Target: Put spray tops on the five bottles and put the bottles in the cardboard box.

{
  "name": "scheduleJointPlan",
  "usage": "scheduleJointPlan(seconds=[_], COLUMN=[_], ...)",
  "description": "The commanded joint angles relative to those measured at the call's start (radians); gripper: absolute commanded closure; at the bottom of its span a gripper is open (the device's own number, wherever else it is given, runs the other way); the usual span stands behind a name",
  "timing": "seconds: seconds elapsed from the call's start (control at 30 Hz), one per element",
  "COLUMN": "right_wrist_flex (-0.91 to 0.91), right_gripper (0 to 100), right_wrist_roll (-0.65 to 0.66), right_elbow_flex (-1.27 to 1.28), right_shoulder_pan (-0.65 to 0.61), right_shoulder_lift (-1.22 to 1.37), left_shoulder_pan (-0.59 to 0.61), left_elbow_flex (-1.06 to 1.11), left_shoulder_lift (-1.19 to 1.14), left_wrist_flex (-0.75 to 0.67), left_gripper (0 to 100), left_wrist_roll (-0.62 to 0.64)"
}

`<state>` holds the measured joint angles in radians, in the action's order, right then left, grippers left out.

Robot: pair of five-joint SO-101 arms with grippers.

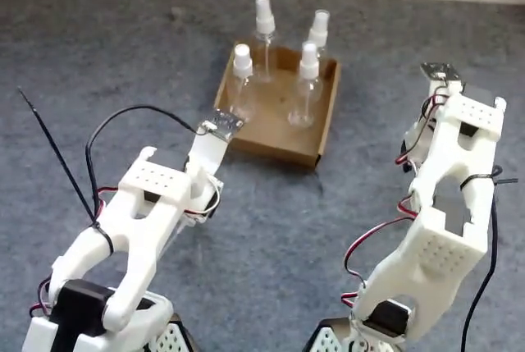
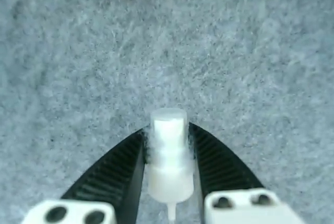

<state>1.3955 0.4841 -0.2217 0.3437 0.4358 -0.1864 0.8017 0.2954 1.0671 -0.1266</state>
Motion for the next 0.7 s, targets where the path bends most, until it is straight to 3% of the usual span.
scheduleJointPlan(seconds=[0.0,0.4,0.67], right_wrist_flex=[0.010,0.007,0.012], right_gripper=[81.4,80.7,73.8], right_wrist_roll=[0.012,0.015,0.014], right_elbow_flex=[-0.035,0.045,0.045], right_shoulder_pan=[0.010,0.013,0.015], right_shoulder_lift=[-0.012,-0.013,-0.013], left_shoulder_pan=[-0.015,-0.015,-0.013], left_elbow_flex=[-0.004,-0.004,-0.004], left_shoulder_lift=[0.028,0.033,0.036], left_wrist_flex=[-0.012,-0.011,-0.009], left_gripper=[100,100,100], left_wrist_roll=[-0.008,-0.008,-0.008])
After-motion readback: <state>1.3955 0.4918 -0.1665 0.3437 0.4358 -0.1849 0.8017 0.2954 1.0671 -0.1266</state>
